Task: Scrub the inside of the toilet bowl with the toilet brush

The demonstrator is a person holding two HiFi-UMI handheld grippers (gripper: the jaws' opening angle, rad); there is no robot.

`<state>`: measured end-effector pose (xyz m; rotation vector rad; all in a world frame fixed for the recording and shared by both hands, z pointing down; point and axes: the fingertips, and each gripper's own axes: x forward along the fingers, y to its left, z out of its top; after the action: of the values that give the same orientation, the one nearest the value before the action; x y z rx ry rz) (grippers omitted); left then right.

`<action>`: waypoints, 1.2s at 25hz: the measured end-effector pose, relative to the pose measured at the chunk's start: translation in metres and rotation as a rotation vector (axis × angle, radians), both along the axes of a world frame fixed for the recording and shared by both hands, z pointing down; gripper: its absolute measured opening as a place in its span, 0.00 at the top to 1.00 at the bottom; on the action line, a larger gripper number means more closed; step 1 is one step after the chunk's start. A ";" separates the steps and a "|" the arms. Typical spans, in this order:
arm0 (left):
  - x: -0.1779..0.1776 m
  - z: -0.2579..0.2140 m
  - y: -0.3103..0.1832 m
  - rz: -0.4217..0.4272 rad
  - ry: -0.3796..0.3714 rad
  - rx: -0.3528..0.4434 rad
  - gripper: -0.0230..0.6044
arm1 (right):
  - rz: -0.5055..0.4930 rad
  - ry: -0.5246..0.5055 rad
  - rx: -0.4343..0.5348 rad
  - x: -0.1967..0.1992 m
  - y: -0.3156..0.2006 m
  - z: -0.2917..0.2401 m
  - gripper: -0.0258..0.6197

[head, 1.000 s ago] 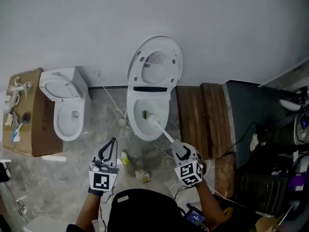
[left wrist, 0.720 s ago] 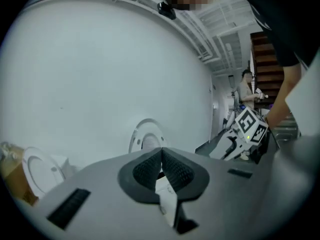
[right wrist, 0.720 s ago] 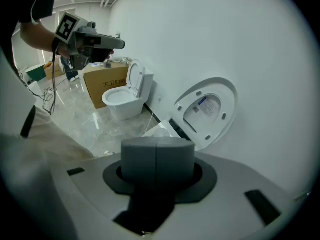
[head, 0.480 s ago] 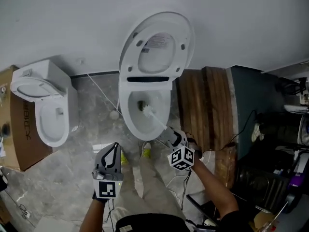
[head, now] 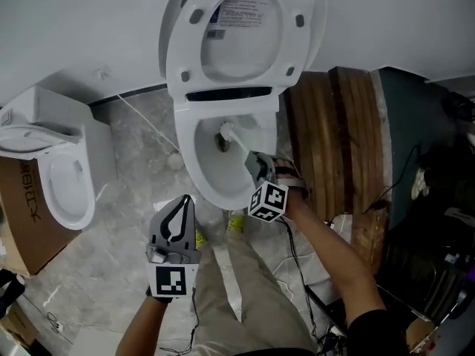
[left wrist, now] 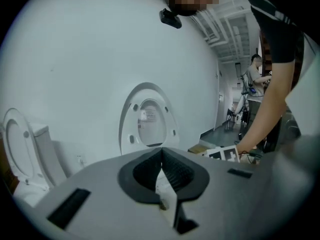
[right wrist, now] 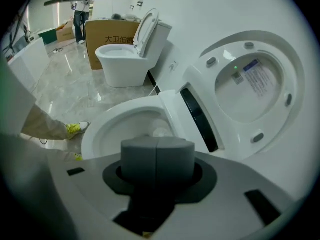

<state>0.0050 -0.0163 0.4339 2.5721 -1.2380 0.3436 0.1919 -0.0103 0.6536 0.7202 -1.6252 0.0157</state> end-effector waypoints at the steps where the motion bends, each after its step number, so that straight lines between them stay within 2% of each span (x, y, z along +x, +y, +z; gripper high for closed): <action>1: 0.001 0.008 0.004 -0.017 0.006 -0.021 0.95 | -0.012 0.013 0.005 0.002 -0.007 0.006 0.73; 2: 0.003 0.015 0.010 -0.001 -0.019 -0.023 0.95 | -0.023 0.026 0.015 0.004 -0.015 0.011 0.73; 5: 0.012 0.033 0.028 0.152 -0.198 0.021 0.95 | -0.066 0.066 0.038 0.005 -0.033 0.023 0.73; 6: 0.016 0.035 0.031 0.169 -0.214 0.023 0.95 | -0.081 0.081 0.038 0.005 -0.037 0.028 0.73; 8: 0.019 0.037 0.033 0.139 -0.173 0.002 0.95 | -0.099 0.108 0.032 0.007 -0.045 0.036 0.73; 11: 0.013 0.037 0.031 -0.037 -0.016 -0.077 0.95 | -0.090 0.139 0.025 0.011 -0.056 0.042 0.73; 12: 0.010 0.036 0.031 -0.070 0.006 -0.084 0.95 | -0.082 0.150 0.013 0.014 -0.058 0.044 0.73; 20: -0.006 0.039 0.026 -0.110 -0.009 -0.065 0.95 | -0.103 0.253 -0.049 0.036 -0.059 0.046 0.73; 24: -0.009 0.040 0.036 -0.067 -0.027 -0.072 0.95 | -0.087 0.277 -0.081 0.040 -0.046 0.050 0.73; 28: -0.006 0.044 0.037 0.004 -0.083 -0.030 0.95 | -0.078 0.299 -0.087 0.043 -0.042 0.051 0.73; 30: -0.004 0.044 0.037 -0.015 -0.052 -0.036 0.95 | -0.055 0.301 -0.097 0.044 -0.040 0.050 0.73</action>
<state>0.0013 0.0209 0.4781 2.5373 -1.2568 0.4284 0.2364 -0.0502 0.7040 0.5735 -1.3461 -0.0514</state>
